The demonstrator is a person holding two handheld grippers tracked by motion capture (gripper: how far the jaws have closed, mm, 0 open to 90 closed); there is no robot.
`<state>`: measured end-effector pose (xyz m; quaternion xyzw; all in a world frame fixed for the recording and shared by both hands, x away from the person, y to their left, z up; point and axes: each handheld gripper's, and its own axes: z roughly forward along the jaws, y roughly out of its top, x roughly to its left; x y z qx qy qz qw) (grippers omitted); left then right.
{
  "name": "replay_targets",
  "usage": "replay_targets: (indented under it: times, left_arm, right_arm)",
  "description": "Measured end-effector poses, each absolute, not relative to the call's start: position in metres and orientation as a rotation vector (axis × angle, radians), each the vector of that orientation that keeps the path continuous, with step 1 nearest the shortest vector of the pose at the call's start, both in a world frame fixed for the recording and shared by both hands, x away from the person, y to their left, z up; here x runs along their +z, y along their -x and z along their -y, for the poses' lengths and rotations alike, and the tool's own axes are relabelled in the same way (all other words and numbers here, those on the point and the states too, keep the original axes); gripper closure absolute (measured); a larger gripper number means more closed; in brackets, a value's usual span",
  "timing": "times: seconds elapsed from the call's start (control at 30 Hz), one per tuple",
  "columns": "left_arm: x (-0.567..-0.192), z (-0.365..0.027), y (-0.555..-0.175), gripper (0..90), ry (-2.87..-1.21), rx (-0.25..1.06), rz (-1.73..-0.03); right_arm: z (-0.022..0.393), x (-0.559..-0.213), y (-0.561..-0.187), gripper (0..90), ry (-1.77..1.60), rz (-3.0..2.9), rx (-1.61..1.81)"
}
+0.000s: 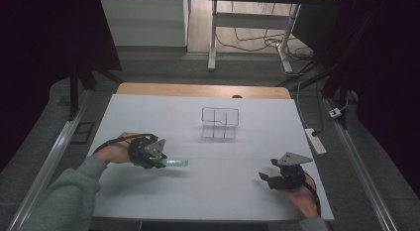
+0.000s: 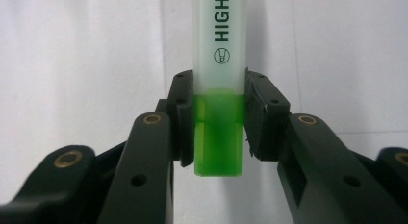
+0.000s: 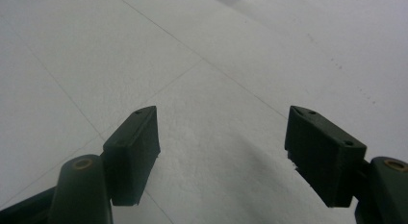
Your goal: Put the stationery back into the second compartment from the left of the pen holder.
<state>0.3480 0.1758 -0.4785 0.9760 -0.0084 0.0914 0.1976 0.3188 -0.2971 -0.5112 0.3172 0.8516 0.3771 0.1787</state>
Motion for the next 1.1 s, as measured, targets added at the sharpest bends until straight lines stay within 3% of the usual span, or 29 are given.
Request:
replay_targets:
  times: [0.57, 1.1]
  left_arm:
    - [-0.478, -0.176, -0.32, 66.5, -2.585, 0.362, -0.26]
    - [-0.47, -0.152, -0.3, 66.5, -2.484, 0.434, -0.39]
  right_arm:
    - [0.298, -0.509, -0.318, 27.6, -0.896, -2.384, 1.097]
    - [0.295, -0.506, -0.314, 27.7, -0.885, -2.376, 1.101]
